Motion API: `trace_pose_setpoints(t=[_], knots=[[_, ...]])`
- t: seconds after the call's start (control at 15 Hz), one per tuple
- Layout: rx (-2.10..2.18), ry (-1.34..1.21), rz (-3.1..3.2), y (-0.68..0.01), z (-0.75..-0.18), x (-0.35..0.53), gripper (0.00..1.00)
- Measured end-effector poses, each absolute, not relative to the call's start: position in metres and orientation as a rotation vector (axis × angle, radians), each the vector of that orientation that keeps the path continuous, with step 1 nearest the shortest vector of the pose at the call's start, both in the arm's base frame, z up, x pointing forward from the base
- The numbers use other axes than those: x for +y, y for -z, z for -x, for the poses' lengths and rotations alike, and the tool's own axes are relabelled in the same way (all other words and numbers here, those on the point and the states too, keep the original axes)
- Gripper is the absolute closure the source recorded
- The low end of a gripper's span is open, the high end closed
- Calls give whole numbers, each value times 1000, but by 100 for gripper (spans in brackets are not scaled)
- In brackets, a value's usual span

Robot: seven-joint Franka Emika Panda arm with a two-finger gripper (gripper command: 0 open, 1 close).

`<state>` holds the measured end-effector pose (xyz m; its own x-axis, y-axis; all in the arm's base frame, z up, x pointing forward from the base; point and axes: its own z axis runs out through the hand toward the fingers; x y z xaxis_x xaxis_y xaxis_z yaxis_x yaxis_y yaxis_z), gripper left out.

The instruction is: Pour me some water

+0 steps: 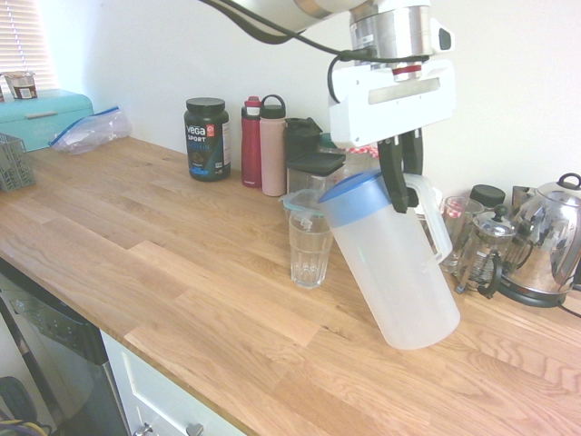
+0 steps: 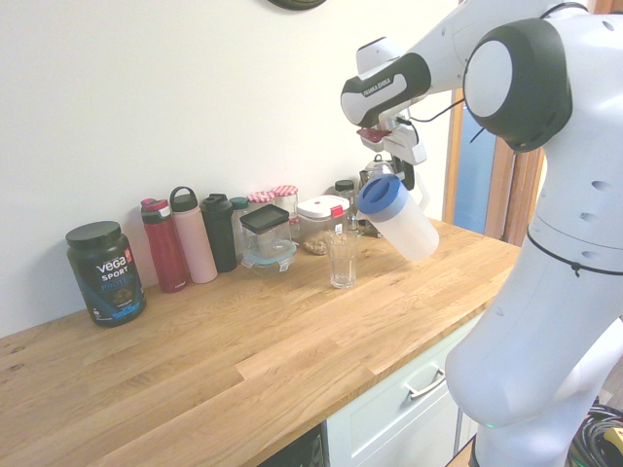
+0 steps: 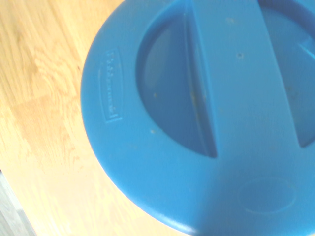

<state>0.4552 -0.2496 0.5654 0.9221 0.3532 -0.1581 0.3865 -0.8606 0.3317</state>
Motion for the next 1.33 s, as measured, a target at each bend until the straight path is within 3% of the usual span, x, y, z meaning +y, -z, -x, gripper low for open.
trace_pose_setpoints(t=[1.33], knots=[[488, 148, -2511, -530, -484, -199, 100]])
